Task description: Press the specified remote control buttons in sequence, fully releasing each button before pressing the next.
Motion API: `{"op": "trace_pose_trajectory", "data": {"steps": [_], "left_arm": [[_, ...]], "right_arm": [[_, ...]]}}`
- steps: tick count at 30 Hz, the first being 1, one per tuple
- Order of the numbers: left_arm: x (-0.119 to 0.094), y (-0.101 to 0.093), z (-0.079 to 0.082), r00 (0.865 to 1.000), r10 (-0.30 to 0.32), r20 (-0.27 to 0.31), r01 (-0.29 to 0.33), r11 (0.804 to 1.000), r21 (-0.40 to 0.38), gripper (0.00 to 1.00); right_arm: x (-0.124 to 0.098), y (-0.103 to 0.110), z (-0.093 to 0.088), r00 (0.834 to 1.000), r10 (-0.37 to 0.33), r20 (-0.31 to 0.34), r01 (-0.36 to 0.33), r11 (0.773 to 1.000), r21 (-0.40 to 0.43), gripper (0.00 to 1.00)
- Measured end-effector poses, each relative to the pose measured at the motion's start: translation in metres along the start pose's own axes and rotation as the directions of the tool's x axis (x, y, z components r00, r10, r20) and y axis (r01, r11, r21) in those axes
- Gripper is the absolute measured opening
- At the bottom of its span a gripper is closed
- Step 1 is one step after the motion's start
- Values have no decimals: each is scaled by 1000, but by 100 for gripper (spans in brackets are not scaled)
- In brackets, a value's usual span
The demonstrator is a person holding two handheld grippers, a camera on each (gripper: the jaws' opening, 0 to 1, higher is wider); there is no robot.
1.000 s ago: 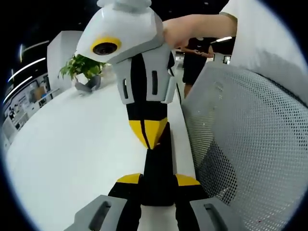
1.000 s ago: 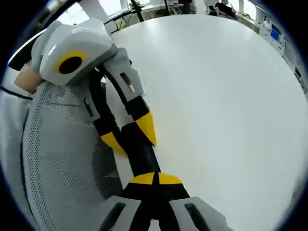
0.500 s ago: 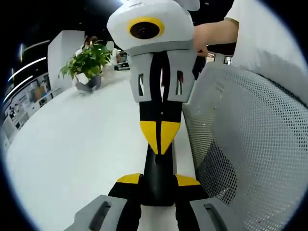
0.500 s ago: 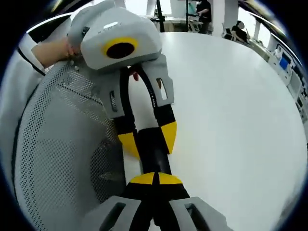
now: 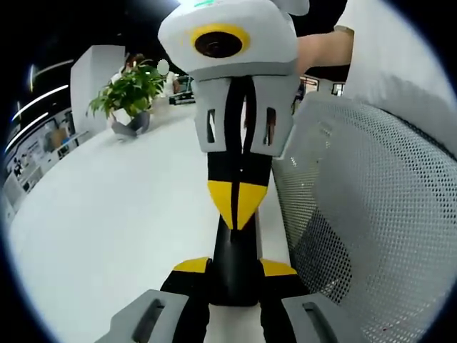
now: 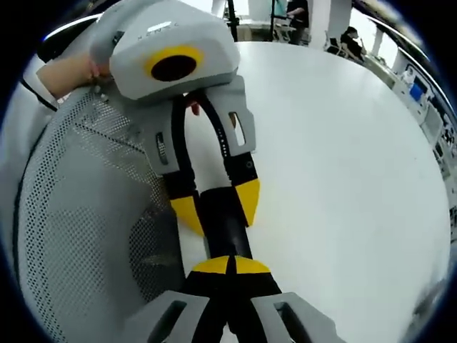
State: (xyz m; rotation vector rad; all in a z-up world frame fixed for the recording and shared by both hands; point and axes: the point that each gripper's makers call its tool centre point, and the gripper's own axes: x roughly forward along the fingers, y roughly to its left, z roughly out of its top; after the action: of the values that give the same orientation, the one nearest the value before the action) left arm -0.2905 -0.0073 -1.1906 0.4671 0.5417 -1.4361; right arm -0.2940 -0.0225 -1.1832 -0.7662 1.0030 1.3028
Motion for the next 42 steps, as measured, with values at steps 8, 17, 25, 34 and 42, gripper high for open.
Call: {"op": "trace_pose_trajectory", "data": {"steps": [8, 17, 25, 34, 42], "left_arm": [[0, 0, 0, 1000, 1, -1, -1, 1000, 0, 24], [1, 1, 0, 1000, 1, -1, -1, 1000, 0, 24], [1, 1, 0, 1000, 0, -2, 0, 1000, 2, 24], [1, 0, 0, 1000, 1, -6, -1, 1000, 6, 24], [0, 0, 0, 1000, 3, -6, -3, 1000, 5, 24]], "right_arm": [[-2, 2, 8, 999, 0, 48, 1, 1000, -16, 0], [4, 1, 6, 1000, -10, 10, 11, 997, -74, 0], [5, -1, 5, 996, -86, 24, 89, 984, -153, 0], [4, 0, 6, 985, -145, 95, 161, 968, -191, 0], [-6, -5, 17, 984, -94, 154, 109, 989, -95, 0]]}}
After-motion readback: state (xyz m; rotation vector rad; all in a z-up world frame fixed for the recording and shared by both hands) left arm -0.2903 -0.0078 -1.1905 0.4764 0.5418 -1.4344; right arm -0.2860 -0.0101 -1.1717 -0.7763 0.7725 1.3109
